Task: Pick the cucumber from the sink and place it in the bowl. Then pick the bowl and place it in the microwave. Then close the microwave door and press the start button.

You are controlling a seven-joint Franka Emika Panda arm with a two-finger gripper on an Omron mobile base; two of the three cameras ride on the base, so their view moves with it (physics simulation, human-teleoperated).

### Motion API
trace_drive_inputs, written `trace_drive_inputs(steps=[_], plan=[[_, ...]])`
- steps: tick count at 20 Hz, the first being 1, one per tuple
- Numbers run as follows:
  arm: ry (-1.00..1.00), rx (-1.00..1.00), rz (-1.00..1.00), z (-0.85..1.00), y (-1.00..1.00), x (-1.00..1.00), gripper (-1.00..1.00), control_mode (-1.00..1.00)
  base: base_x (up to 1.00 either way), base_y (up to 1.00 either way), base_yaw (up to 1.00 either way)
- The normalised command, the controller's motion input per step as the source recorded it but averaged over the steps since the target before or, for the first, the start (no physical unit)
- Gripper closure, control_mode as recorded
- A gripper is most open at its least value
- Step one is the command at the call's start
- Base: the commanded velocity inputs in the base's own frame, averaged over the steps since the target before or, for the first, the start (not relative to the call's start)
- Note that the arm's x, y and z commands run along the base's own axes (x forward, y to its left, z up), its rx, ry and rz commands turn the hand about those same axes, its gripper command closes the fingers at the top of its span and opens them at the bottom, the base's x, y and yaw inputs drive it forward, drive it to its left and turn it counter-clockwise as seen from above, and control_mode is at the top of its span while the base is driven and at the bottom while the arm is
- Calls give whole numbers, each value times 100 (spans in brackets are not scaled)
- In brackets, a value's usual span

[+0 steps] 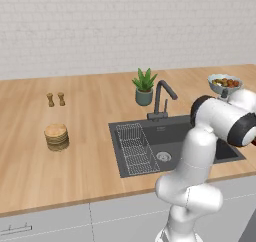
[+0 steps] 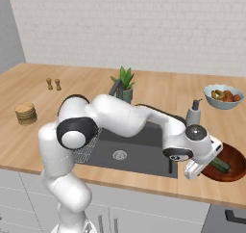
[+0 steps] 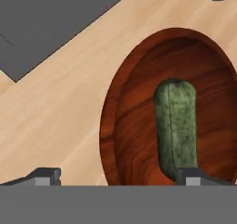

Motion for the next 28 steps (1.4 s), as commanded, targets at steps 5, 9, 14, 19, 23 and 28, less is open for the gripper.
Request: trace_drive_inputs(steps=[5,9,14,19,23,28], plan=[[4,-1,-32,57,80,1,-100,-100,0,0,0],[6,0,-37,25,21,16,-100,-100,0,0,0],[5,0,-30,-10,-8,48,-100,-100,0,0,0],[0,0,-18,-29,-50,34,-100,-100,0,0,0],[-3,3,-9,-11,-76,4,-100,-100,0,0,0],[-1,0,-3,0,-48,24,-100,-100,0,0,0]])
